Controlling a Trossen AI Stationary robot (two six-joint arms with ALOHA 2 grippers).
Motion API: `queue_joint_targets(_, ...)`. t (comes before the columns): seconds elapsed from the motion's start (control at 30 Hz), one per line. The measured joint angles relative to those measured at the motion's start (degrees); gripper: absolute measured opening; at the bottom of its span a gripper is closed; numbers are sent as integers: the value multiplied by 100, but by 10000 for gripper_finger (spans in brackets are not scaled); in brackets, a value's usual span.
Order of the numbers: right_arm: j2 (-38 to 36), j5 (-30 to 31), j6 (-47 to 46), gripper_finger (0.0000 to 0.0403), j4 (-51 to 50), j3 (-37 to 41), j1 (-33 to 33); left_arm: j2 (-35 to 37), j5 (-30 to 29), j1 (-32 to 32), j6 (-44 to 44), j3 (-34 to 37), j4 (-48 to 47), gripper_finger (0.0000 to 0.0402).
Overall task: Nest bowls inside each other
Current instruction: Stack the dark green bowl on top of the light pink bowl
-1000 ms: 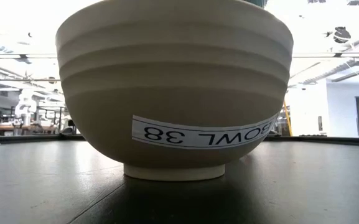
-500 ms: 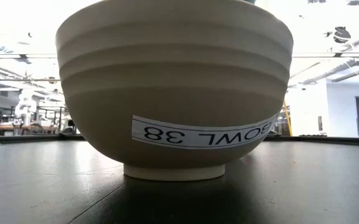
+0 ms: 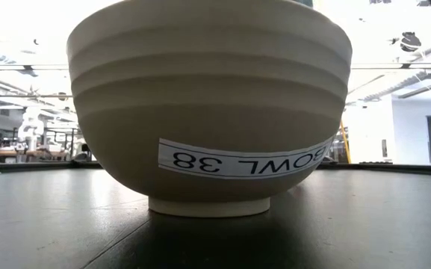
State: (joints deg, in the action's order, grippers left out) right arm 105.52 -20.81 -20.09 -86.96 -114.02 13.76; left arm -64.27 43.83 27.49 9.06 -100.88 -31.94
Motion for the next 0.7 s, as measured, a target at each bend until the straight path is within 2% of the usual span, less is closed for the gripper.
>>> queue_joint_targets(0.27,94,-22,-127,0,451,-4,-15,0,18,0,-118,-1,-2,234)
queue_joint_targets(0.5,311,-34,-22,1,278,2,-69,0,24,0,-124,0,-7,234)
queue_joint_targets(0.7,283,-51,52,44,341,2,-72,17,24,0,-144,-1,-231,234)
